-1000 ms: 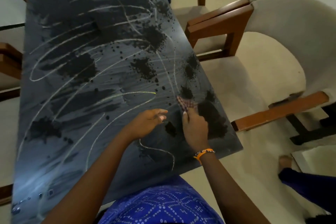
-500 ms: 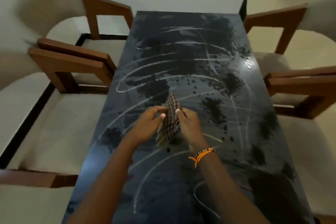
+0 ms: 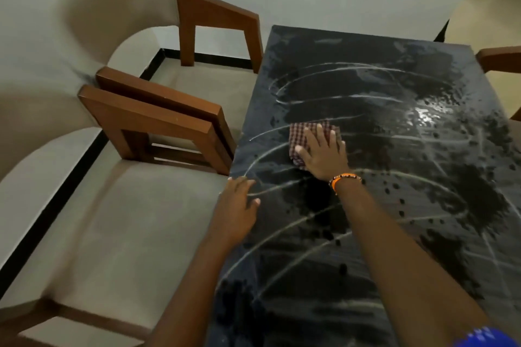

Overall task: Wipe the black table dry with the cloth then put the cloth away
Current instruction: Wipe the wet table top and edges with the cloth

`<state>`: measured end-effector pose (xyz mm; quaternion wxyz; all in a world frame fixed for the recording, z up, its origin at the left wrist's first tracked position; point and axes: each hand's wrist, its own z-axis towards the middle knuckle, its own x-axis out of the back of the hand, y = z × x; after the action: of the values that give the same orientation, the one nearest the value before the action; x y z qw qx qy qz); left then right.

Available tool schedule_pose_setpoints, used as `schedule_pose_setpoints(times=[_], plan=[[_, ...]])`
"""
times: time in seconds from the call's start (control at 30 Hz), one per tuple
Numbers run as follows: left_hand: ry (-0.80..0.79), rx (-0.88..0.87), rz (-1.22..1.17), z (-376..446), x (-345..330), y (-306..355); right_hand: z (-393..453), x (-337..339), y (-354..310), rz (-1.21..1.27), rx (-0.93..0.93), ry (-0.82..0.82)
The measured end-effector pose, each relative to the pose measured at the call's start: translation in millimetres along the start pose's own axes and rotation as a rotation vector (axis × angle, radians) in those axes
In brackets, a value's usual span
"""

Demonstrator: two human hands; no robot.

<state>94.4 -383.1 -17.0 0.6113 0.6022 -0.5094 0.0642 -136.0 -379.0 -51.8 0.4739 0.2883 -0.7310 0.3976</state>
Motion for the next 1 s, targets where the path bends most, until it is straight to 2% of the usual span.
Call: schedule_pose_setpoints(times=[0.1, 0.13, 0.3, 0.4, 0.47, 0.57, 0.7, 0.77, 0.83, 0.9, 1.0], plan=[[0.059, 0.076, -0.020, 10, -3, -27, 12, -35, -17, -0.072, -0.053, 0.190], [0.080, 0.092, -0.039, 13, -4, -33, 20, -39, -32, -0.062, -0.048, 0.207], [0.061, 0.075, -0.048, 25, -5, -41, 47, -57, -104, -0.079, 0.198, 0.165], [0.055, 0.020, -0.050, 33, -10, -31, 43, -64, -103, -0.090, 0.360, 0.162], [0.021, 0.056, 0.029, 37, -16, -24, 43, -55, -80, -0.129, 0.379, 0.163], [0.012, 0.091, 0.126, 39, -23, -17, 44, -37, -22, -0.142, 0.233, 0.227], [0.053, 0.100, 0.135, 38, -27, -16, 29, -7, 86, -0.170, -0.072, 0.325], [0.063, 0.092, 0.146, 37, -27, -16, 14, 7, 127, -0.129, -0.242, 0.324], [0.049, 0.085, 0.199, 37, -28, -17, 5, 10, 138, -0.079, -0.390, 0.333], [0.041, 0.084, 0.293, 38, -31, -16, 9, 4, 123, -0.023, -0.468, 0.364], [0.065, 0.091, 0.367, 39, -37, -14, 21, -10, 74, -0.049, -0.373, 0.366]])
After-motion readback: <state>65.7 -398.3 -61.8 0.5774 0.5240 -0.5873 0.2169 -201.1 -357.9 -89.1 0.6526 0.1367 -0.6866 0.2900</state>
